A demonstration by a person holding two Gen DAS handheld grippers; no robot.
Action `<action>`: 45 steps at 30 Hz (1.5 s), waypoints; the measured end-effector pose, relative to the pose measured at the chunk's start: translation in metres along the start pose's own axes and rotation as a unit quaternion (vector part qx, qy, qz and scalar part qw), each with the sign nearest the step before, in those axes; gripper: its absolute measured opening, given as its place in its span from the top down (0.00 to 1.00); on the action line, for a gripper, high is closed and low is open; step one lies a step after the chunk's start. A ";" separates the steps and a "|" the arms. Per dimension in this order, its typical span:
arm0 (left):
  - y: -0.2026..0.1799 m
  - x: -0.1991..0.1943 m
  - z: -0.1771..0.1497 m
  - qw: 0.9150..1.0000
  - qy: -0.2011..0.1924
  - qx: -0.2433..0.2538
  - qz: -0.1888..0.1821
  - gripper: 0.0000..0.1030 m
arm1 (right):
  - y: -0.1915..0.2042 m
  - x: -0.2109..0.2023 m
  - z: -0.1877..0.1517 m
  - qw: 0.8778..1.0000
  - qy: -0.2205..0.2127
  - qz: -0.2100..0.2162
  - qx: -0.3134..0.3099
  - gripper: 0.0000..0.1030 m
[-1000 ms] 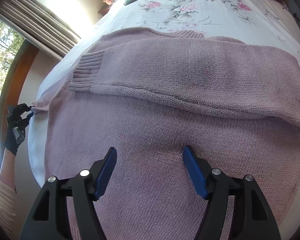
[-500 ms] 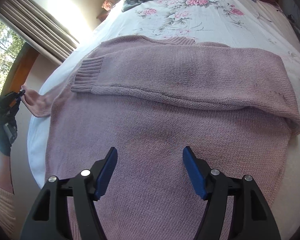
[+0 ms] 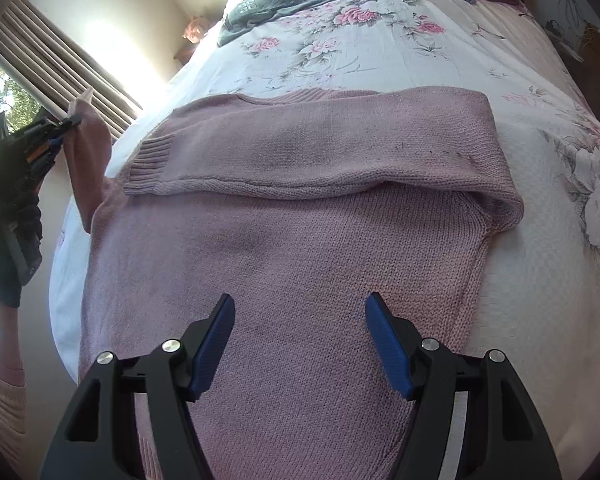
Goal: Fold small clothes
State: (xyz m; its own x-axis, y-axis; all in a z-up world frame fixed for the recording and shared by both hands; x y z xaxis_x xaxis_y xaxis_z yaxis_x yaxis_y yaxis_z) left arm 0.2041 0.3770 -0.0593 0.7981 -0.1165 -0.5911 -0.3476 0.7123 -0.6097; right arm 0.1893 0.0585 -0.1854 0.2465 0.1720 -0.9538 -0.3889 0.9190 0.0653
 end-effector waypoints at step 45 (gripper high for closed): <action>0.050 -0.021 -0.070 0.994 0.105 0.024 0.002 0.64 | 0.034 0.095 0.154 0.980 0.088 0.150 0.097 0.48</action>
State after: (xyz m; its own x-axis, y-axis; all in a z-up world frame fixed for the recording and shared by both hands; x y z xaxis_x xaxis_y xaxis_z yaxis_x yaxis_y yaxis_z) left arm 0.1359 0.3664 -0.1143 0.6749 -0.2526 -0.6934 -0.3223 0.7444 -0.5848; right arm 0.3359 0.1607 -0.2284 -0.0175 0.3963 -0.9180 -0.2394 0.8897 0.3887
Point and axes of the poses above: each gripper's, at about its wrist camera, not at the fingertips, and x roughly the way its jaws point, y to its left, z to its top, the point moved 8 cm from there along x, roughly the way its jaws point, and after that the axes turned 13 degrees about -z, right-handed, at the moved point
